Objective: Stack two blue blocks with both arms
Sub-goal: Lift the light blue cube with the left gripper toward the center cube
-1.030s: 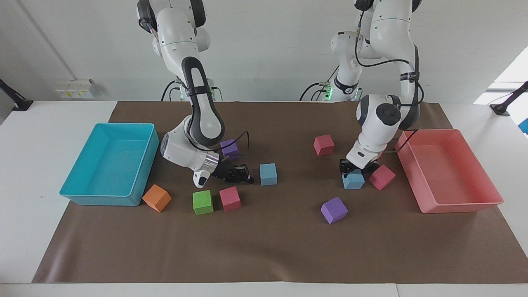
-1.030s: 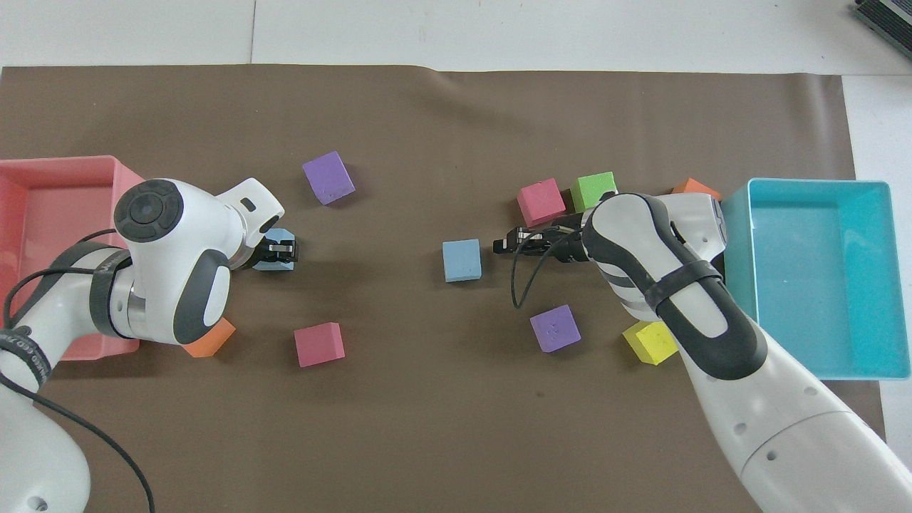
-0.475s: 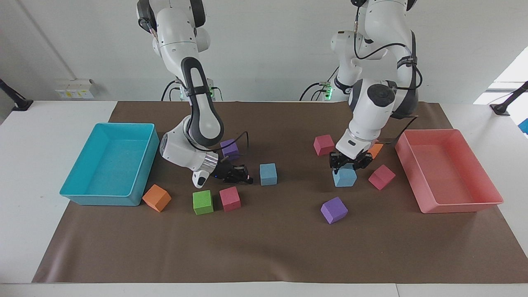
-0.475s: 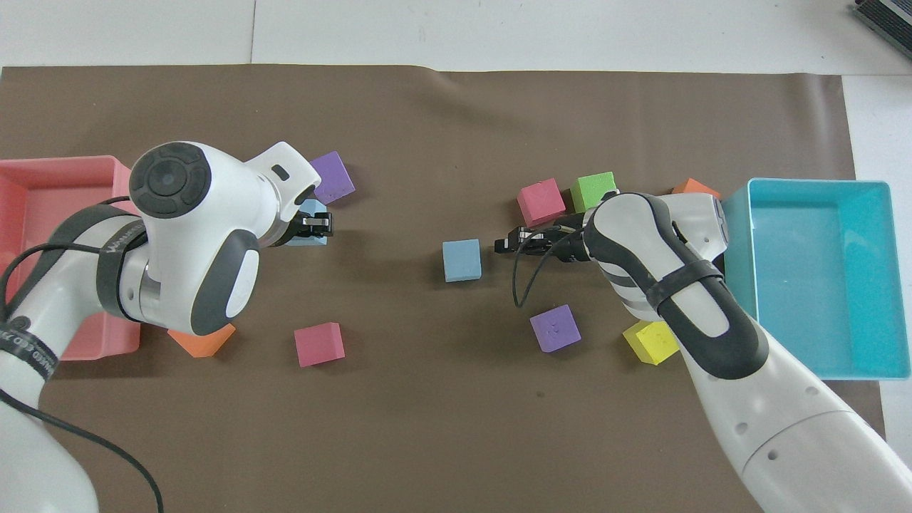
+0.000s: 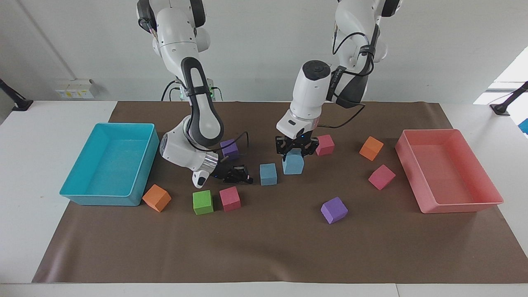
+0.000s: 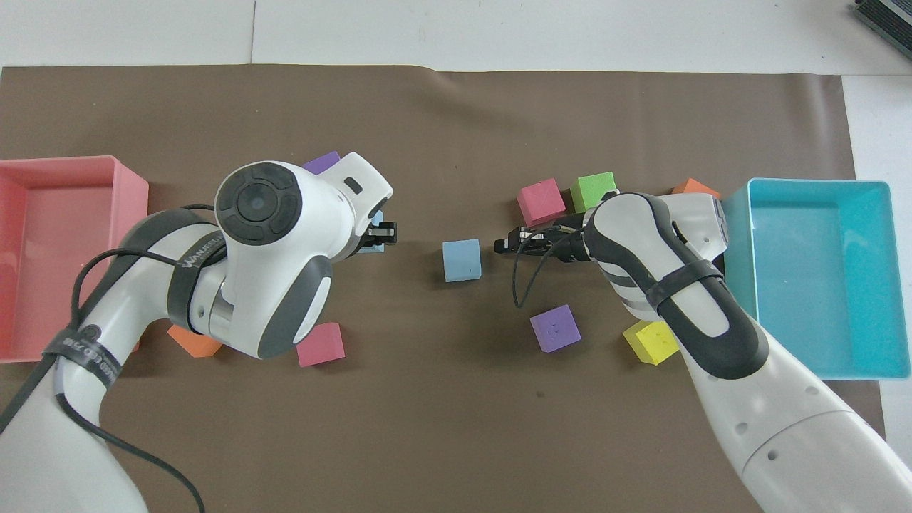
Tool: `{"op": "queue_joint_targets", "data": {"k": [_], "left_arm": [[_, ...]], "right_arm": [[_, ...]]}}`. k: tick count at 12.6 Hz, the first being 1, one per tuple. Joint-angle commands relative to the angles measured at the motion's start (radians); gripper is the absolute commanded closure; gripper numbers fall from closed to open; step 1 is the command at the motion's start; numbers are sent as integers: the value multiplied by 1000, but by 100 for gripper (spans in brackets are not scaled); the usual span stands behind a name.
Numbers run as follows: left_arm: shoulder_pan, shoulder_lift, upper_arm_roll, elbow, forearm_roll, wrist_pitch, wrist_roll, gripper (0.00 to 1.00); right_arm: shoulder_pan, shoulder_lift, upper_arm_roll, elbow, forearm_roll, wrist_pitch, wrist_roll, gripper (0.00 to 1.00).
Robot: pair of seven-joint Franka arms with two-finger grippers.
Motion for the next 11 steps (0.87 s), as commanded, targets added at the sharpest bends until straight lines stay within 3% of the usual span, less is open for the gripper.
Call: {"op": "queue_joint_targets", "data": {"k": [1, 11], "left_arm": [[-38, 71, 16, 102, 1, -49, -52, 100], [-98, 108, 13, 91, 0, -35, -134, 100]], "right_arm": [[-7, -2, 4, -8, 36, 8, -25, 100], [-9, -2, 4, -6, 36, 10, -25, 100]]}}
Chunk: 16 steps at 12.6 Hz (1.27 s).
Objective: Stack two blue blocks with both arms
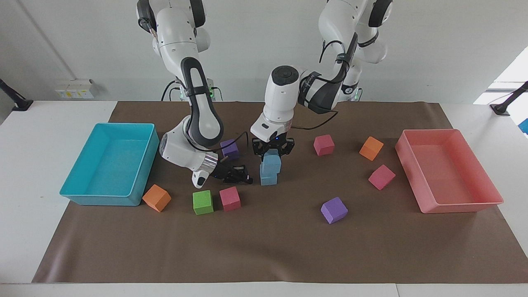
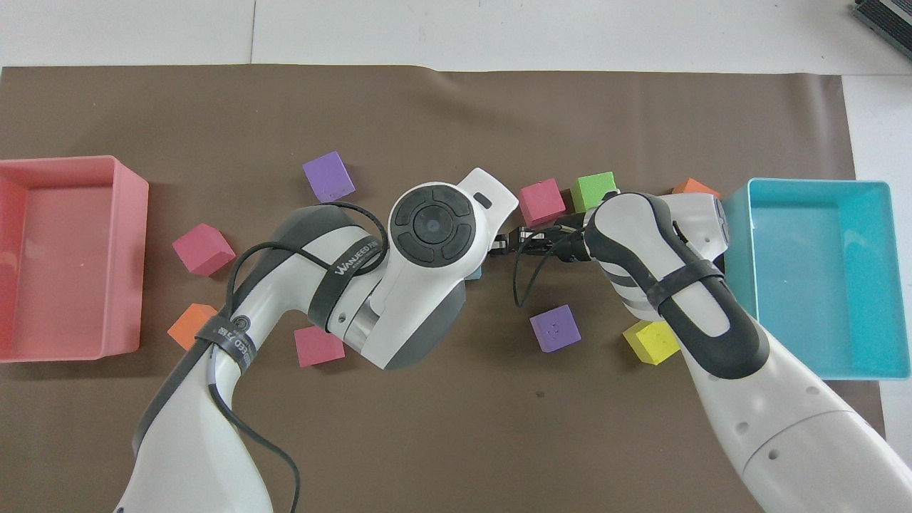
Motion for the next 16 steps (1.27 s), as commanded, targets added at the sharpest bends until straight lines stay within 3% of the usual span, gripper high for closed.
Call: {"op": "queue_joint_targets", "data": {"k": [1, 16], "left_arm": [[-24, 12, 16, 11, 0, -17, -37, 100], [-40, 41, 16, -17, 3, 15, -62, 100]], "right_arm": [[-7, -2, 4, -8, 36, 10, -25, 100], [-7, -2, 4, -8, 36, 10, -25, 100]]}}
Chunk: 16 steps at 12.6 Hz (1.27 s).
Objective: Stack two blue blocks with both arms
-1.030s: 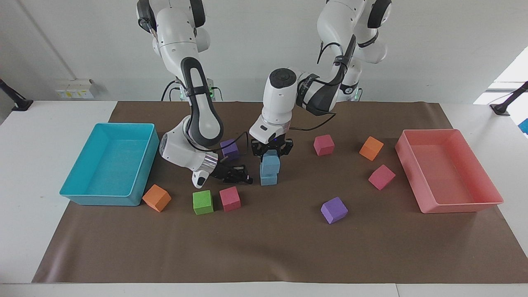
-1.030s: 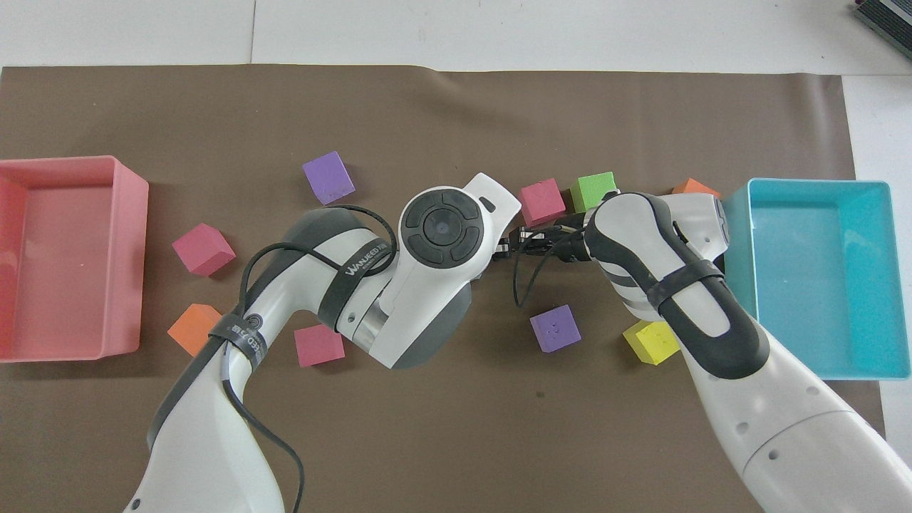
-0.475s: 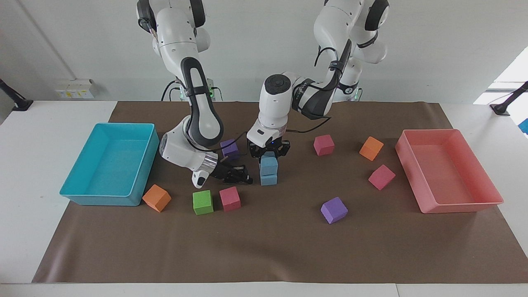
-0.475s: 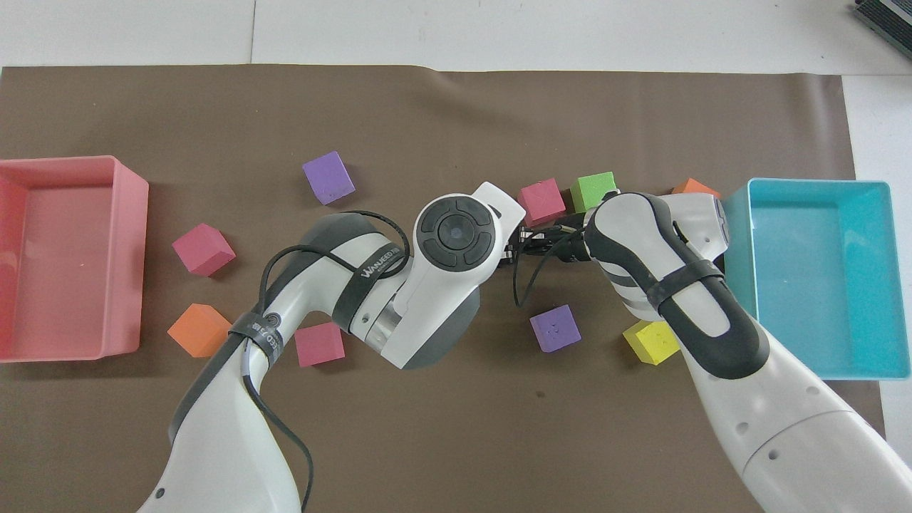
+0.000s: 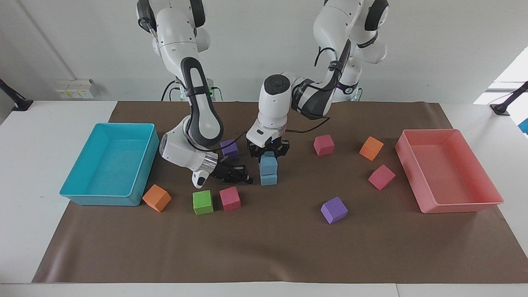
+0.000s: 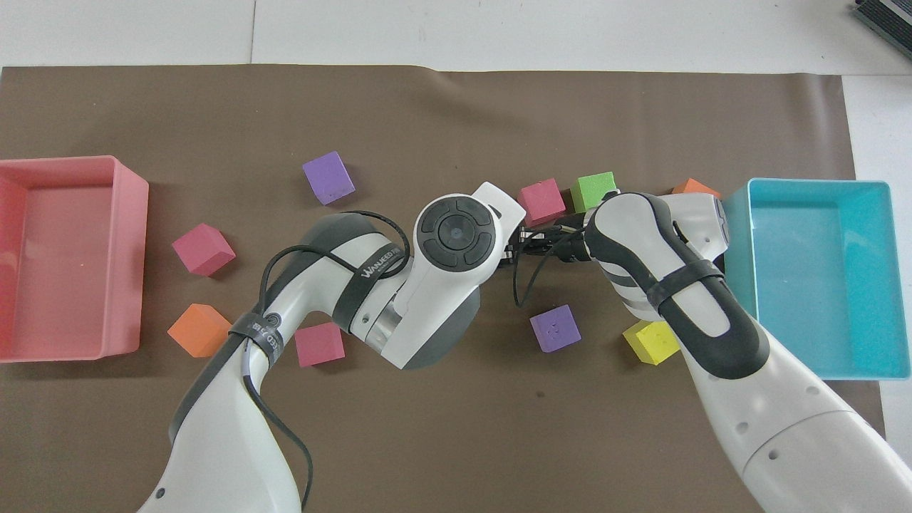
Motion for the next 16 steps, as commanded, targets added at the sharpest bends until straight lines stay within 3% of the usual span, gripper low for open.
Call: {"op": "queue_joint_targets", "data": {"k": [1, 13, 14, 16], "left_arm": [[-20, 2, 18, -11, 3, 13, -14, 100], [-20, 1, 18, -18, 8, 23, -8, 93], [-20, 1, 18, -18, 8, 18, -8, 87], [-20, 1, 18, -18, 8, 15, -10, 51]], "right_arm": [[-7, -2, 4, -6, 36, 10, -23, 100], [-7, -2, 4, -6, 36, 10, -25, 100], [-7, -2, 4, -6, 36, 8, -25, 100], [-7, -2, 4, -6, 36, 10, -25, 100]]}}
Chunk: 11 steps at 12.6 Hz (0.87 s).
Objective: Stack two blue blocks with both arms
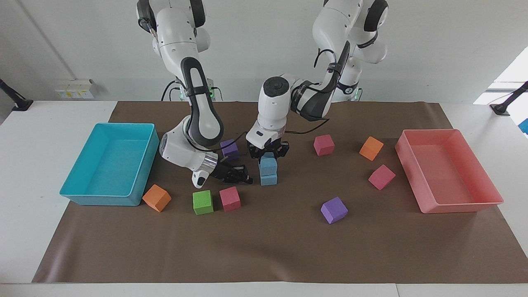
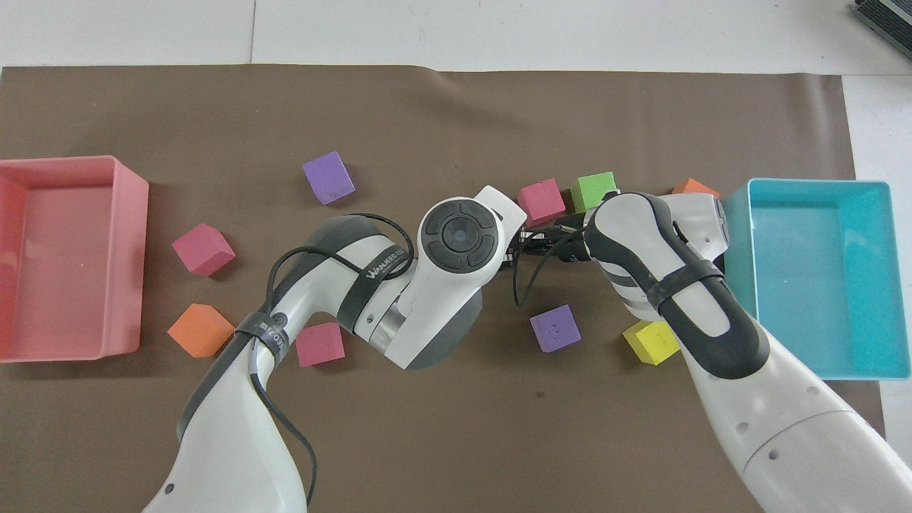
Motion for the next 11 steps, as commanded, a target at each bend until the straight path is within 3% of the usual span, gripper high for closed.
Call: {"op": "queue_joint_targets", "data": {"k": [1, 2, 11], "left_arm": [[-19, -7, 18, -16, 8, 12, -10, 25], [-20, -7, 18, -16, 11, 12, -10, 0], [-28, -14, 19, -4, 15, 17, -8, 0]], "right_arm": [[-7, -2, 4, -8, 36, 8, -25, 100], [-9, -2, 4, -8, 36, 7, -25, 100], [-9, -2, 4, -6, 36, 11, -25, 100]]}}
